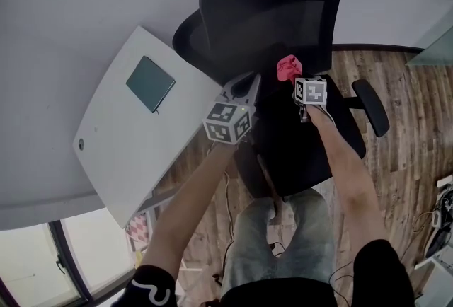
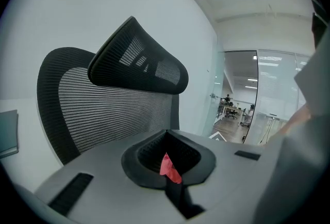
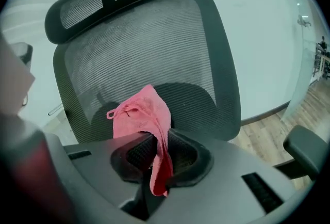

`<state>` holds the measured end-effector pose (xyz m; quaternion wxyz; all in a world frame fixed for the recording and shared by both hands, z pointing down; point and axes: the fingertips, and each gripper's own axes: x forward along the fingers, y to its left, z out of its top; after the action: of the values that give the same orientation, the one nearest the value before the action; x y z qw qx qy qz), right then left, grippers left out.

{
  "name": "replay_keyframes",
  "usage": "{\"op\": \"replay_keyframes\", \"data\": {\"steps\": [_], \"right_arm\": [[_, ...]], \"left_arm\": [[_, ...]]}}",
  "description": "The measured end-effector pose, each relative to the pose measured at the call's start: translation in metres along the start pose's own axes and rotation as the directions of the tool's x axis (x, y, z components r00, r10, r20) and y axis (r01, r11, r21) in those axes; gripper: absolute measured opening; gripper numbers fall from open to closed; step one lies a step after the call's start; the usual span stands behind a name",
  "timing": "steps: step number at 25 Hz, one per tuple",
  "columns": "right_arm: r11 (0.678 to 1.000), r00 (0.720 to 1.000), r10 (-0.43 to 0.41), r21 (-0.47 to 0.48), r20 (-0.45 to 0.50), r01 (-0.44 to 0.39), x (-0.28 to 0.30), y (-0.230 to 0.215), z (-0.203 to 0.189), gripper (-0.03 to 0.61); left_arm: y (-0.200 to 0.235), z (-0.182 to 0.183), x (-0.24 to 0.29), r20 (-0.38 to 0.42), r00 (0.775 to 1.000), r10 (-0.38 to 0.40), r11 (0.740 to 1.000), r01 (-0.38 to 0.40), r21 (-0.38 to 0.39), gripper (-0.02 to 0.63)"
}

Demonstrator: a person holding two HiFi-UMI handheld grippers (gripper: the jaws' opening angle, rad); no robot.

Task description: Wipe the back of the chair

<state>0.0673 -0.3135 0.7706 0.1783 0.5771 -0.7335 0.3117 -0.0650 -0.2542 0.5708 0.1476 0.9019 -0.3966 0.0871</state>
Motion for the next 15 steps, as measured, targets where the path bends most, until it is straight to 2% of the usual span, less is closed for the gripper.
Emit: {"op": "replay_keyframes", "data": {"steps": [3, 6, 8, 11, 13, 15], "right_arm": [[1.0, 0.999, -0.005, -0.011, -0.042, 0.004, -0.009, -0.008, -0.017, 0.071], [0.999, 0.999, 0.05, -0.014, -0.012, -0.051, -0.022, -0.01, -0.017, 0.072], [0.993, 0.991, 0.119, -0.008, 0.062, -0.119, -0.039, -0.004, 0.004, 0.072], [0.974, 0.96, 0.22, 0.012, 0.174, -0.226, -0.07, 0.011, 0.055, 0.072], [0.97, 0.946, 0.24, -0.009, 0.219, -0.244, -0.086, 0.018, 0.091, 0.072], [0.973, 0.94, 0.232, -0.044, 0.25, -0.228, -0.096, 0.024, 0.128, 0.072]], "left_arm": [[-0.002, 0.001, 0.003, -0.007, 1.0, 0.0, 1.0, 0.0, 0.006, 0.025], [-0.007, 0.009, 0.006, 0.003, 1.0, -0.011, 1.0, 0.011, 0.005, 0.025], [-0.01, 0.017, 0.007, 0.011, 1.0, -0.017, 1.0, 0.017, 0.002, 0.025], [-0.018, 0.027, 0.009, 0.015, 0.999, -0.029, 1.0, 0.029, -0.003, 0.025], [-0.026, 0.035, 0.011, 0.017, 0.999, -0.042, 0.999, 0.041, 0.003, 0.025], [-0.031, 0.047, 0.016, 0.031, 0.998, -0.051, 0.999, 0.051, 0.014, 0.025]]}}
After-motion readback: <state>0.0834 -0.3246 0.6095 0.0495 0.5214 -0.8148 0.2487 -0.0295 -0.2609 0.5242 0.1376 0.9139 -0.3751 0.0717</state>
